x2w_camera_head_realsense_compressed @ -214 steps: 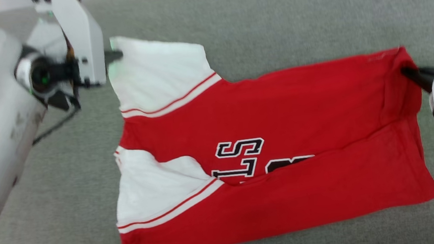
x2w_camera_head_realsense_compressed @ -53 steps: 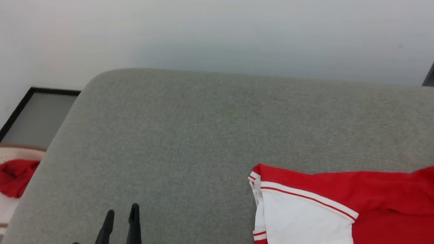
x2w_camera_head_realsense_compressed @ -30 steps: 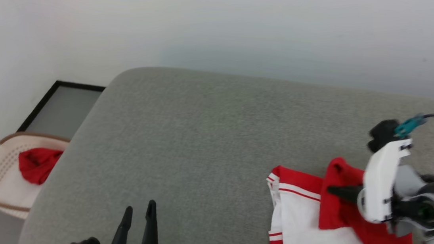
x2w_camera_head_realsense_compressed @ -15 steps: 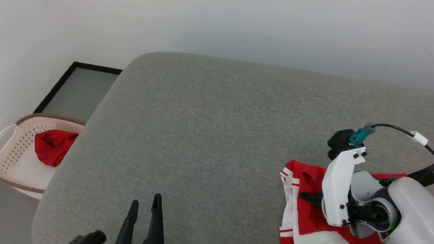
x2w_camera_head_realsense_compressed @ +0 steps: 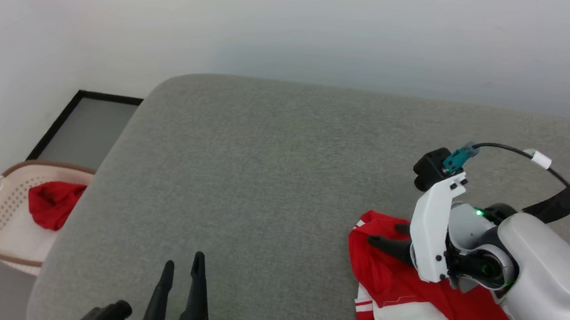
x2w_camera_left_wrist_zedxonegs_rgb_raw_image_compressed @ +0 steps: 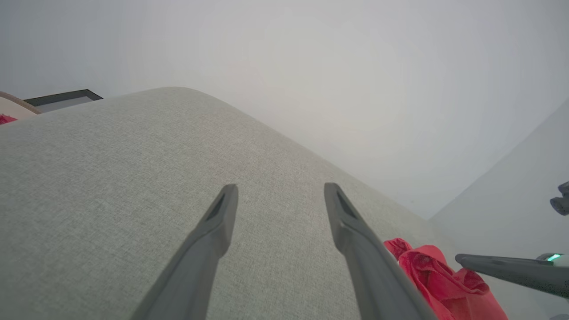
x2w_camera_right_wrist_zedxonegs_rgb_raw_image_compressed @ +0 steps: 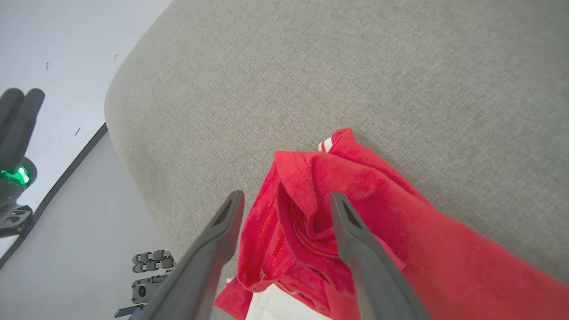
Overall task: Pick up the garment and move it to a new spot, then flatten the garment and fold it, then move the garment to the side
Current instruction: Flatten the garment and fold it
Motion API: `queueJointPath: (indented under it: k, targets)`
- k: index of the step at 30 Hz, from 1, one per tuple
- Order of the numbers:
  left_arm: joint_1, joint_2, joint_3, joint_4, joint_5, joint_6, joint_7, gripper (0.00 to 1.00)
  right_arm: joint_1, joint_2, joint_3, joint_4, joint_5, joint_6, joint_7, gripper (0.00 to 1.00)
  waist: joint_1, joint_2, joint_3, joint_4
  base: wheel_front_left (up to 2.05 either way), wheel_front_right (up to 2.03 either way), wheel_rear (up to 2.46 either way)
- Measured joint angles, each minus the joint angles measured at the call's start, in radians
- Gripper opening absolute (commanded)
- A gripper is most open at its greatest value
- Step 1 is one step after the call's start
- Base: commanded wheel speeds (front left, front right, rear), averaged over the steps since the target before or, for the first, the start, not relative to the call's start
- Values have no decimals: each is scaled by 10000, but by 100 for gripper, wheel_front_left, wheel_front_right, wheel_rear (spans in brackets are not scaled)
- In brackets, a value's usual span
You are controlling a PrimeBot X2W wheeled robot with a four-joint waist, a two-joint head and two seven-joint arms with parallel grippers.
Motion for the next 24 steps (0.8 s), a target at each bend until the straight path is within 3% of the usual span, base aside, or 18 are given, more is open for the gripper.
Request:
queueJointPath:
  k: [6, 11, 17, 24]
  targets:
    - [101, 105, 115, -44, 54, 0, 0, 100, 48, -826, 539, -1310, 502, 0, -848, 100, 0, 0, -65, -413, 0, 0, 0]
    - [133, 194, 165, -82, 123, 0, 0, 100, 381, -1791, 830, -2259, 491, 0, -2288, 100, 0, 0, -121, -834, 0, 0, 0]
    - [237, 376, 326, -117, 433, 0, 0, 100, 951, -2663, 920, -2817, -136, 0, -5168, 100, 0, -1, -226, -1386, 0, 0, 0]
    - [386, 456, 518, -228, 859, 0, 0, 100, 1928, -3085, 251, -2205, -1584, 0, -8824, 100, 0, -1, -331, -2037, 0, 0, 0]
